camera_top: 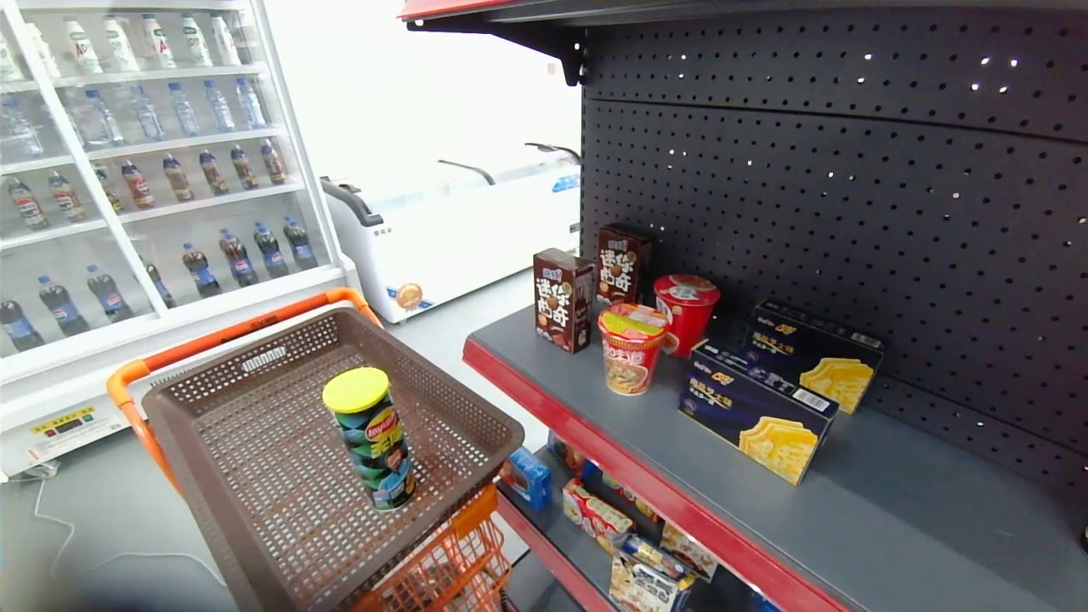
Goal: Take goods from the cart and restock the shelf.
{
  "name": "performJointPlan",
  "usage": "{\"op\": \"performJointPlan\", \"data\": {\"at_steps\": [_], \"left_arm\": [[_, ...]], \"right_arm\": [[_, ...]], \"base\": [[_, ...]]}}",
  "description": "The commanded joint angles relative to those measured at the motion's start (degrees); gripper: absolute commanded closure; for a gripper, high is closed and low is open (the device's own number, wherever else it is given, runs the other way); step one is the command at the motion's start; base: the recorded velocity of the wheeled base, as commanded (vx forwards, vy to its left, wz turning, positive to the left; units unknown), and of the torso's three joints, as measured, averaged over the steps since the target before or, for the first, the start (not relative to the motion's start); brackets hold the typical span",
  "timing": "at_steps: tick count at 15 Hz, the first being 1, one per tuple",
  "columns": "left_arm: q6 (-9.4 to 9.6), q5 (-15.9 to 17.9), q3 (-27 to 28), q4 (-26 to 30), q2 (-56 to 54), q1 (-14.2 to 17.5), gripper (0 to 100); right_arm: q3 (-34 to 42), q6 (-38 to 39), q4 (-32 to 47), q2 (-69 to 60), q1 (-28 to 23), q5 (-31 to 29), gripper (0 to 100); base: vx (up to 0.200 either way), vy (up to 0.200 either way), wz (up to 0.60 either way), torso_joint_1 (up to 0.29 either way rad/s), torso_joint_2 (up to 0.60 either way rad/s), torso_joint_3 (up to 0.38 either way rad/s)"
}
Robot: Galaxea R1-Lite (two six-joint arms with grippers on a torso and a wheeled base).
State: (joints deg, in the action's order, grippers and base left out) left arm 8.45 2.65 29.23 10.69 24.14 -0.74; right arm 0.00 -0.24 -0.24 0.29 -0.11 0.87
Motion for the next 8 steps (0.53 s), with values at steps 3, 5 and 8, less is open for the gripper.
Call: {"op": "performJointPlan", "data": {"at_steps": [3,5,8], "left_arm": [[-1.59,3.42,-3.92,1.70,16.47,-0.05,0],[-6.51,3.68,-4.18,0.56,23.68,-0.40,0],[-6.78,5.26,-4.10,-8.05,36.86,-2.07,0]], "right_arm": [[0.00,-0.02,-0.02,0.06,0.02,0.01,0],[0.00,-0.02,-0.02,0.06,0.02,0.01,0],[0.00,-0.02,-0.02,0.06,0.02,0.01,0]], "base": [[0.000,0.000,0.00,0.000,0.00,0.000],[0.000,0.000,0.00,0.000,0.00,0.000],[0.000,0.000,0.00,0.000,0.00,0.000]]}}
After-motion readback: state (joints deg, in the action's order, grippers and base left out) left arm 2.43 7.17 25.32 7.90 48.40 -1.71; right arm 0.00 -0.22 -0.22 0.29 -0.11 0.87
